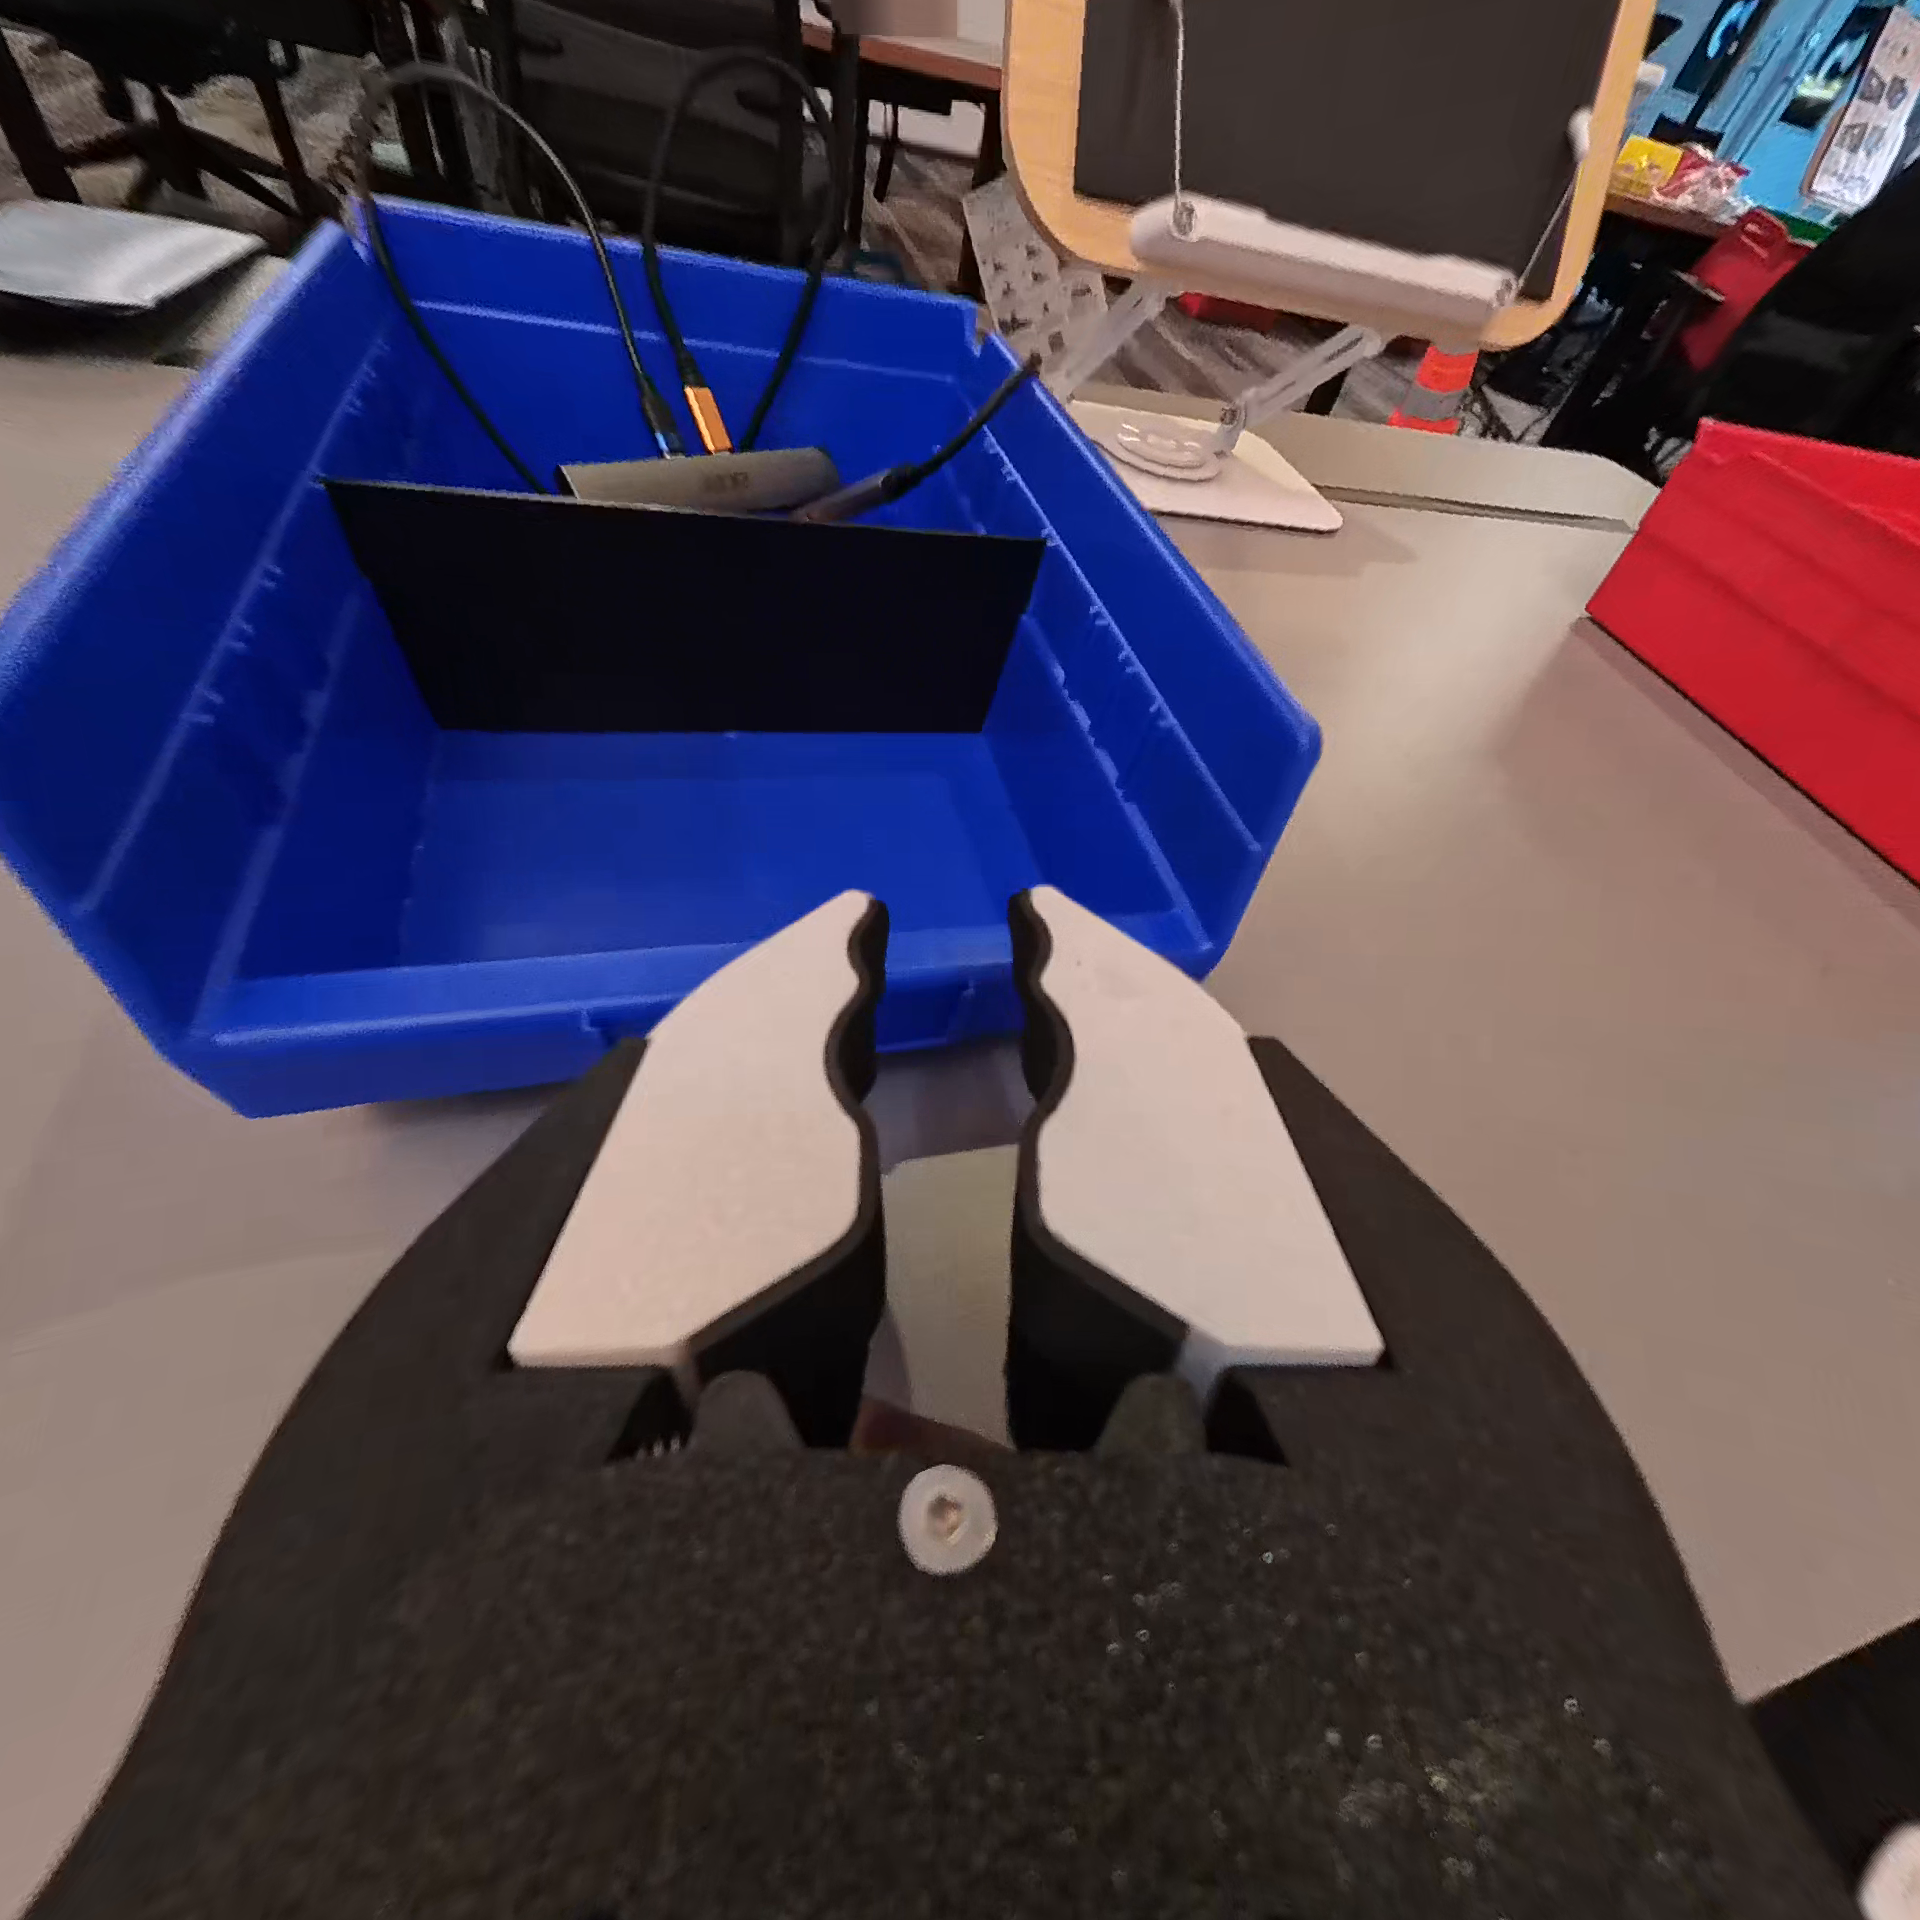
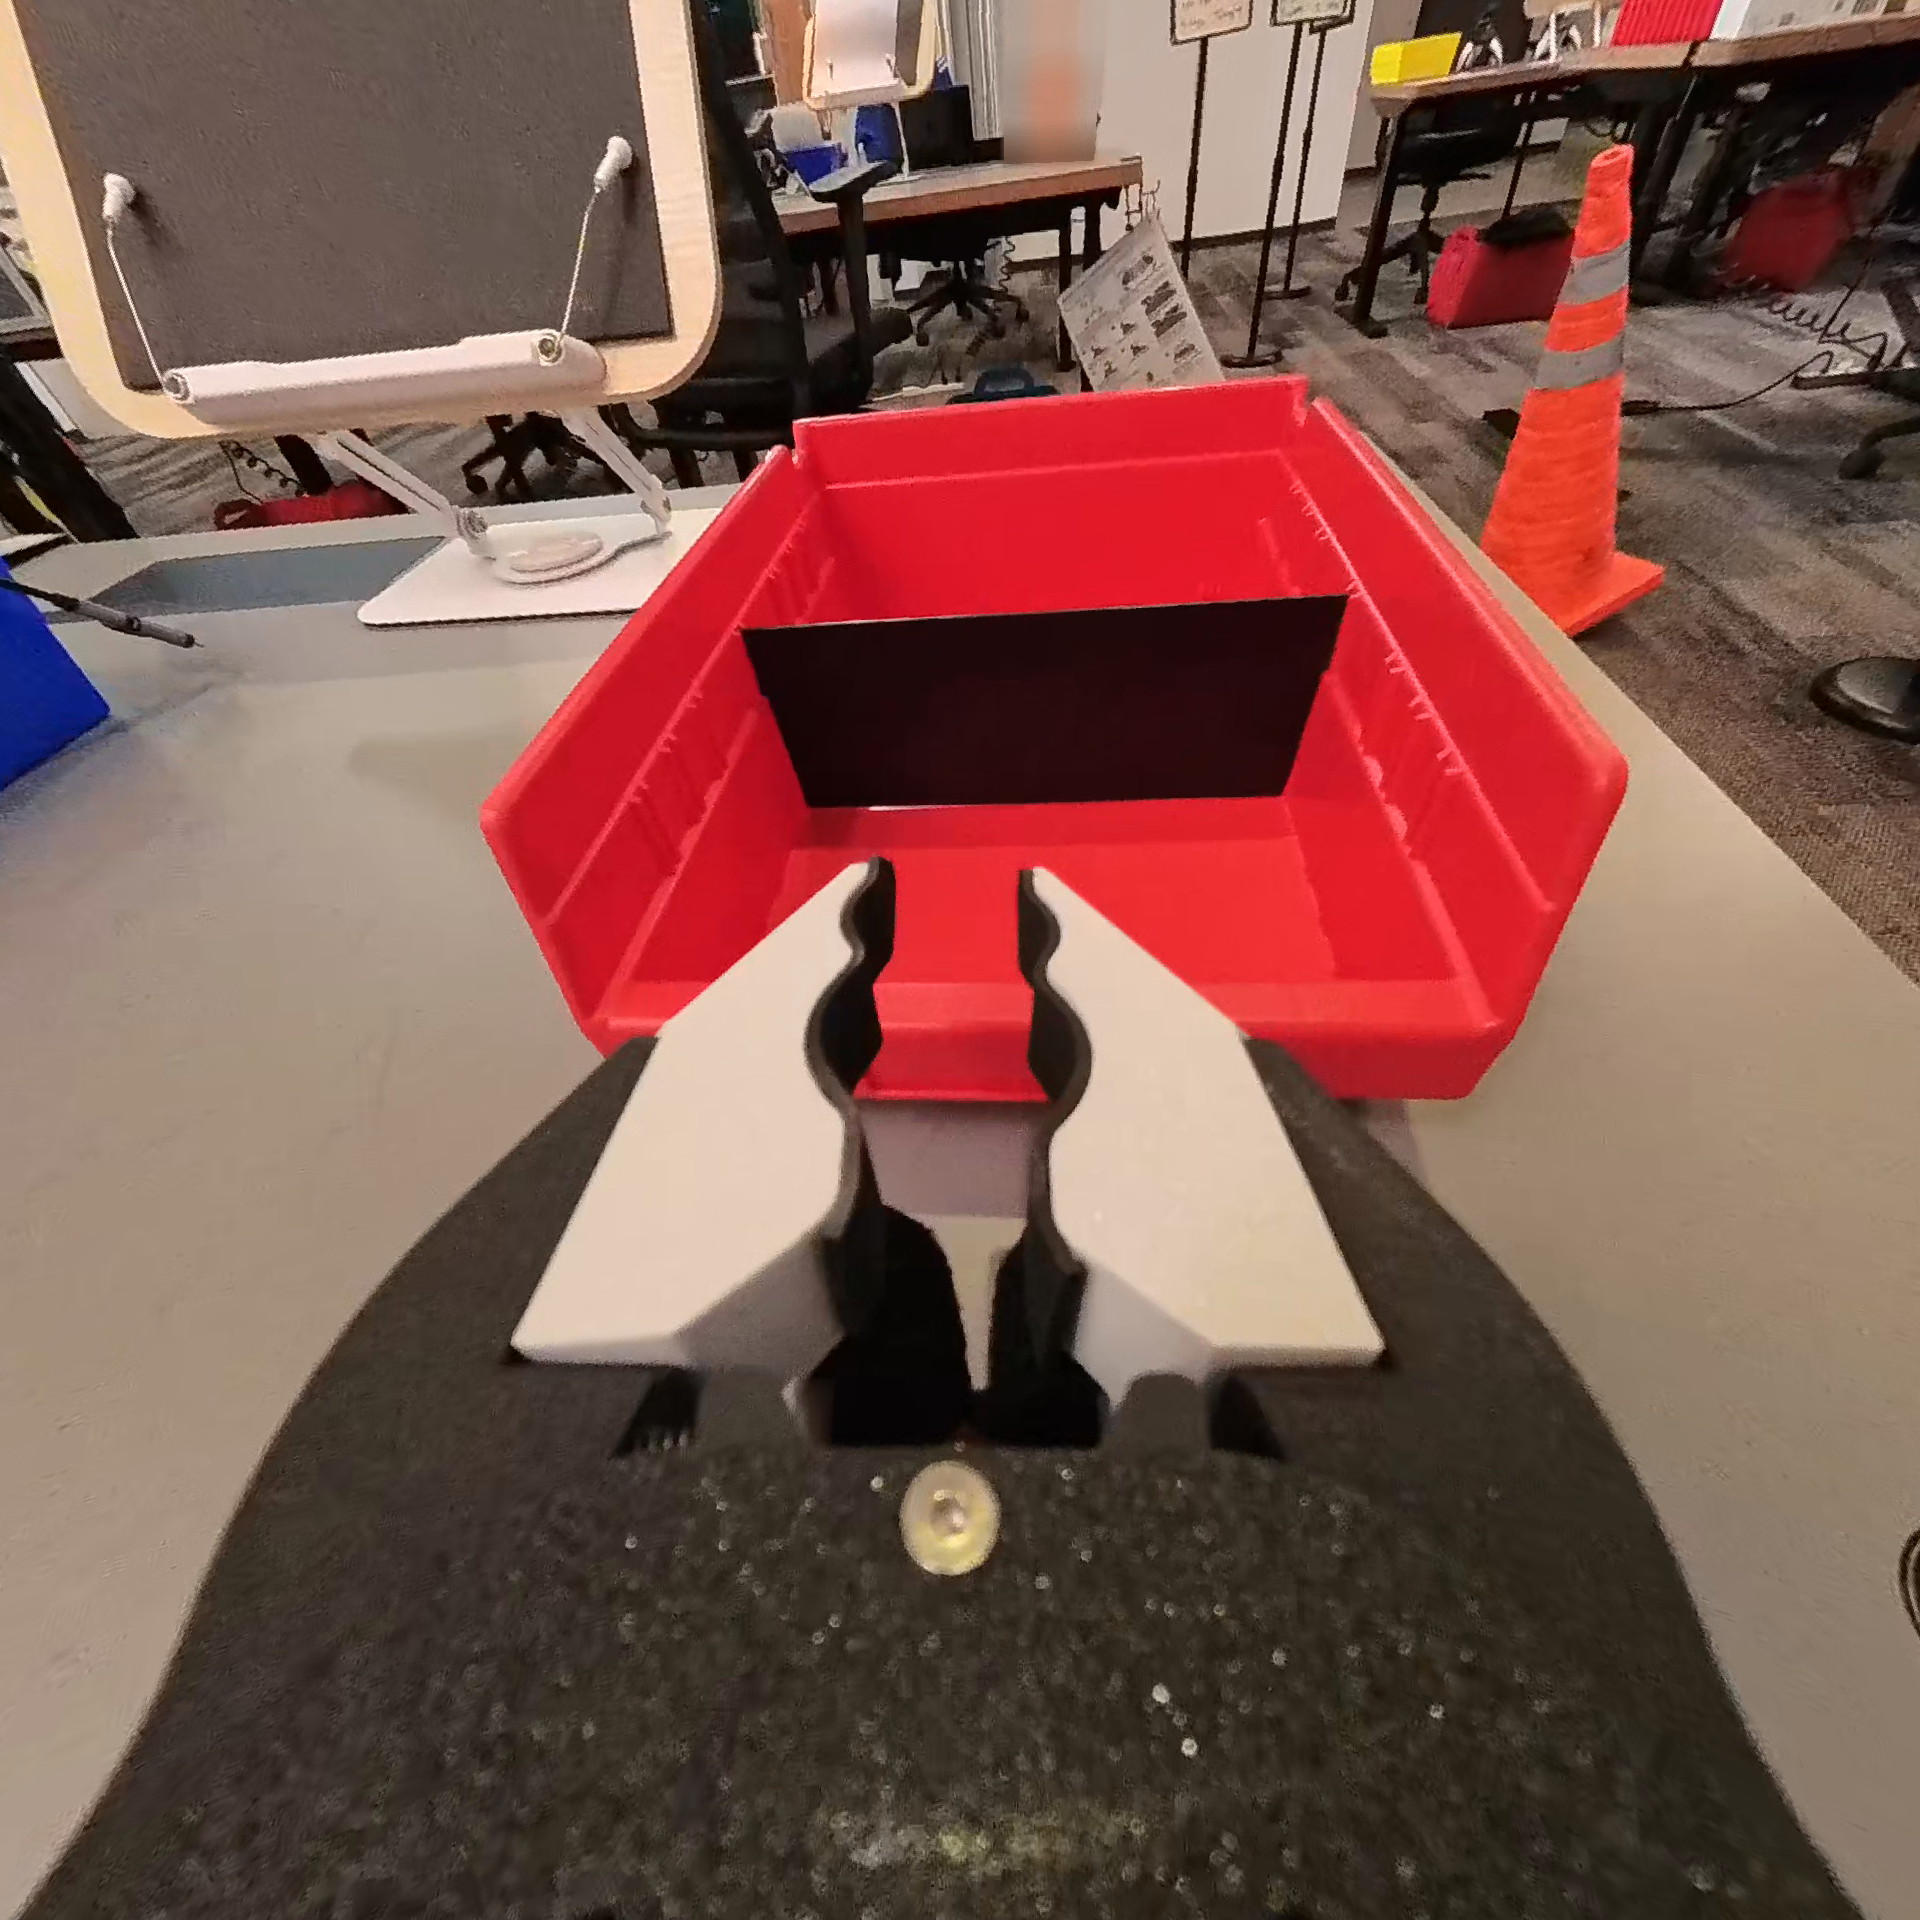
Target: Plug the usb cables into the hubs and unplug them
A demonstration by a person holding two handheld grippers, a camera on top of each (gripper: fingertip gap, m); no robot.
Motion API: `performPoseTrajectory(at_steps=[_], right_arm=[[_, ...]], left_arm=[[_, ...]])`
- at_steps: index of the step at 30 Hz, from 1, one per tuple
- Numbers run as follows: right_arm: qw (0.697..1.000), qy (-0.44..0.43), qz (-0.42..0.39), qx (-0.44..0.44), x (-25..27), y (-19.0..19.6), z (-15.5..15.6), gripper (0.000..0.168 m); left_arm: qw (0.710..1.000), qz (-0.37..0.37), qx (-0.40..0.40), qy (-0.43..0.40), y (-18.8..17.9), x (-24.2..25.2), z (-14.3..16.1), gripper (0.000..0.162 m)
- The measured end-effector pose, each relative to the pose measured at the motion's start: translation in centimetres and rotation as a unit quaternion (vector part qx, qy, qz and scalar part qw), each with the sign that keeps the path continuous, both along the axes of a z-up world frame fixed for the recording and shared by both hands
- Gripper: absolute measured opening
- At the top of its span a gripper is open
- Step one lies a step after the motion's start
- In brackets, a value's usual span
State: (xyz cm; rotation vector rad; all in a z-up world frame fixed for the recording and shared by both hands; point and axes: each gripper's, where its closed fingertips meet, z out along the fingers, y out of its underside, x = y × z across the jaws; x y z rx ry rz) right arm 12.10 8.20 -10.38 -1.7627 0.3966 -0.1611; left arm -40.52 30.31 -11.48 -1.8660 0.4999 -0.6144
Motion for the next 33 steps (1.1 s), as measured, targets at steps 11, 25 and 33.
performPoseTrajectory(at_steps=[11, 25, 33], right_arm=[[1.000, 0.017, 0.015, -0.014, -0.9, 0.5, -0.7, 0.021], [0.994, 0.009, 0.110, 0.023, -9.6, 1.6, 1.4, 0.020], [0.989, -0.008, 0.144, 0.011, -12.0, 2.4, 0.7, 0.020]], left_arm=[[1.000, 0.003, -0.005, 0.001, 0.1, 0.0, -0.1, 0.023], [0.987, -0.139, -0.059, 0.056, -1.6, 3.3, 0.8, 0.031], [0.942, -0.123, -0.131, 0.284, 13.0, 3.1, 3.2, 0.038]])
